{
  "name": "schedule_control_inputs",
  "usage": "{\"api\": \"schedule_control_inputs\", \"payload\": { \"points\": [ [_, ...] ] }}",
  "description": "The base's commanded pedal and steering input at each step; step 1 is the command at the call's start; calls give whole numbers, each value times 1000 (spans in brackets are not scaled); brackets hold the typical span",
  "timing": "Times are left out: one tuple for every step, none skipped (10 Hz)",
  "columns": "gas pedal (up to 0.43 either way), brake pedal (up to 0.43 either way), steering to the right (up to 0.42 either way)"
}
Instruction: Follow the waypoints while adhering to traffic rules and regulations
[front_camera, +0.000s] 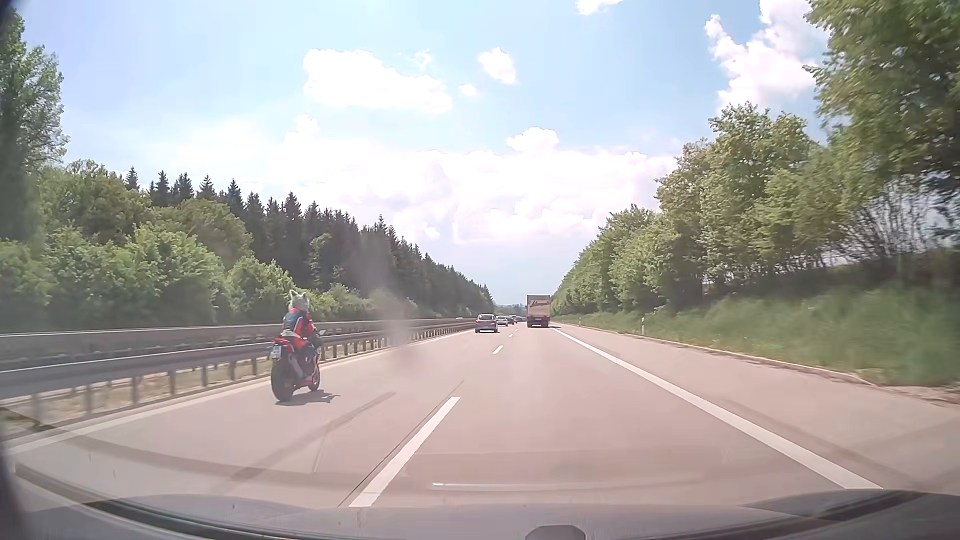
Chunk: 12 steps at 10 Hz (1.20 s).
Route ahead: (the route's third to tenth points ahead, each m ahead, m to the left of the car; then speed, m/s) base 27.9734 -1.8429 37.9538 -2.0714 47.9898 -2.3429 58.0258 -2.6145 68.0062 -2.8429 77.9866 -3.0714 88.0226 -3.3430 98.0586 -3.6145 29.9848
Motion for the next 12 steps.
{"api": "schedule_control_inputs", "payload": {
  "points": [
    [390, 0, -6],
    [358, 0, -6],
    [350, 0, -5],
    [350, 0, -5],
    [339, 0, -5],
    [339, 0, -4],
    [339, 0, -4],
    [339, 0, -3],
    [339, 0, -3],
    [331, 0, -3],
    [311, 0, -3],
    [299, 0, -2]
  ]
}}
